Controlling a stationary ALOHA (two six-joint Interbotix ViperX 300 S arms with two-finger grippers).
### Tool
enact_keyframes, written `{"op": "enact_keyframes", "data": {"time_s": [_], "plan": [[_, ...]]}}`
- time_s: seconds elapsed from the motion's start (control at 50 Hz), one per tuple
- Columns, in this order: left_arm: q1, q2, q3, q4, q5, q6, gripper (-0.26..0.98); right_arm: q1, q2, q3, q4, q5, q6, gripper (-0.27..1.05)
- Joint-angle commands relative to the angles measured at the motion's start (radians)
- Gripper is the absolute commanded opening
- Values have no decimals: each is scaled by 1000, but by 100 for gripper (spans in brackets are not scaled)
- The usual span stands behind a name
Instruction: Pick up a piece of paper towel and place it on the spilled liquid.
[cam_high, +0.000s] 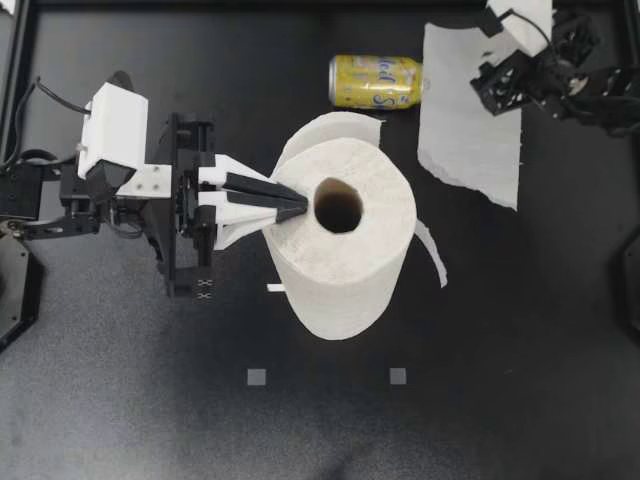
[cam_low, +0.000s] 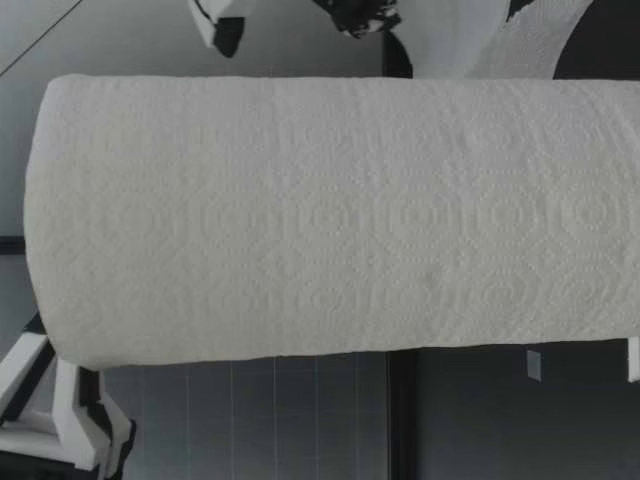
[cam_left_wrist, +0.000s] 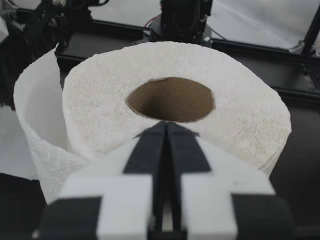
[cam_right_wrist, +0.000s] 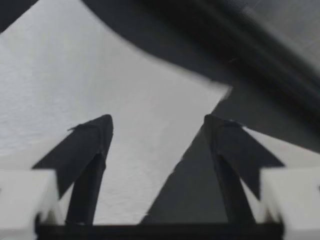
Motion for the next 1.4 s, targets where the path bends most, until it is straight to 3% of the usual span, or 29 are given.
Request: {"op": "enact_keyframes", "data": {"time_s": [0.0, 0.16, 0.46, 0.74, 1.04, 1.38], "plan": [[11, 3, -5, 0, 8, 3, 9, -8, -61, -14, 20, 26, -44, 70], [9, -6, -9, 0, -2, 6, 9, 17, -164, -21, 127, 23, -167, 70], [0, -29, -12, 6, -71, 9, 9, 213, -426, -23, 236, -60, -250, 68], [-26, -91, 12, 37, -170, 12, 9, 379, -712, 5, 267, -267, -230, 51], [-55, -167, 55, 60, -178, 9, 9, 388, -900, 61, 295, -701, -204, 30], [-64, -209, 48, 63, -104, 12, 9, 388, -905, 49, 327, -864, -209, 16]]}}
